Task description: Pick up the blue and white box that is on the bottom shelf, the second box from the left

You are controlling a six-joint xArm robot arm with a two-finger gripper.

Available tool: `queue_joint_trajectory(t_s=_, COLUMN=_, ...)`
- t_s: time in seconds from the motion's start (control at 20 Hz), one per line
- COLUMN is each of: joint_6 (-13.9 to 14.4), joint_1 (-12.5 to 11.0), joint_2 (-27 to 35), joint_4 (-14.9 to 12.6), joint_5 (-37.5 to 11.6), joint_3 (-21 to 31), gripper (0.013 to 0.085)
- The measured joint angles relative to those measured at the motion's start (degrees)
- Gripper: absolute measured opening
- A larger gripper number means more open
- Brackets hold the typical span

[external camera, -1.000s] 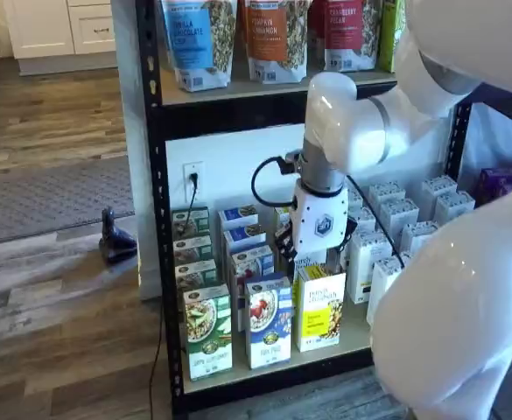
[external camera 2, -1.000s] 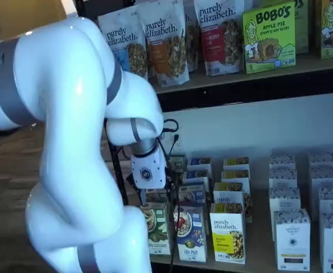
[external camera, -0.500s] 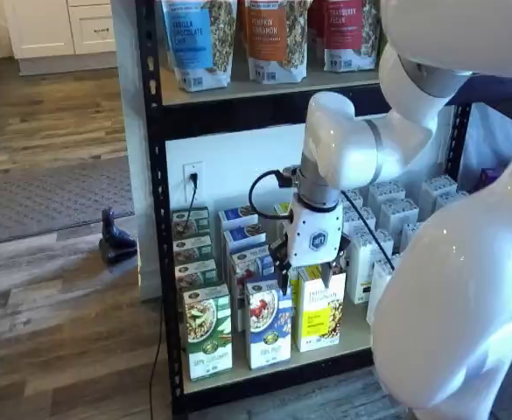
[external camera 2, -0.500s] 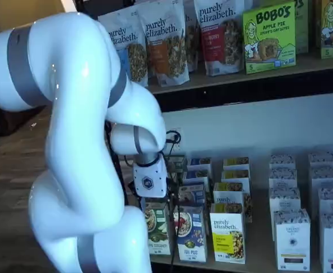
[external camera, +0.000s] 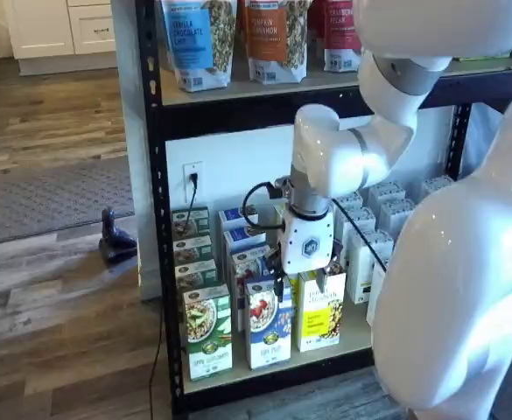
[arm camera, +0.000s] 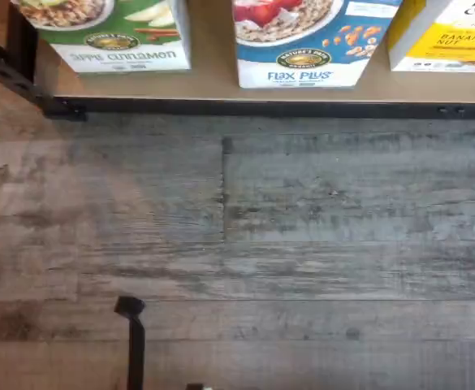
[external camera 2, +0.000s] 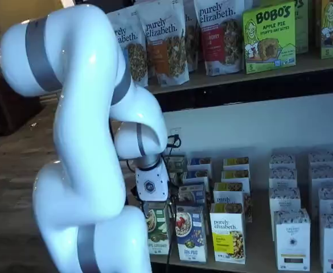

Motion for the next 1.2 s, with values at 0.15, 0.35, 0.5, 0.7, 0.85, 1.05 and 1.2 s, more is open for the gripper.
queue_joint_trajectory(t_s=0.15, joint_6=1.4, joint_1=0.2, joint_2=3.5, joint_4=-1.4, joint_5=-1.1, joint_3=-1.3, gripper=0.085)
queue_joint_trajectory(t_s=0.35, joint_6=1.7, joint_1=0.3, joint_2=6.8, joint_4=-1.6, joint_5=-4.2, joint_3=-1.9, gripper=0.085)
queue_joint_trajectory(t_s=0.5, joint_6=3.1, joint_1=0.0, joint_2=8.8, joint_4=-3.4, joint_5=-6.7, joint_3=-2.3, gripper=0.085)
queue_joint_trajectory(t_s=0.7, joint_6=4.9, joint_1=-0.4, joint_2=11.2, joint_4=-5.9, joint_5=-9.7, joint_3=-3.3, gripper=0.085)
queue_joint_trajectory(t_s=0.85, joint_6=4.8, joint_1=-0.7, joint_2=12.9, joint_4=-6.0, joint_5=-10.8, joint_3=-4.6, gripper=0.085)
queue_joint_trajectory(t_s=1.05, joint_6=3.2, joint_1=-1.6, joint_2=15.6, joint_4=-5.2, joint_5=-12.1, joint_3=-7.2, gripper=0.085)
queue_joint_trajectory(t_s=1.2, joint_6=0.5, joint_1=-2.3, joint_2=18.8, joint_4=-3.1, joint_5=-11.5, joint_3=-10.6, gripper=0.085)
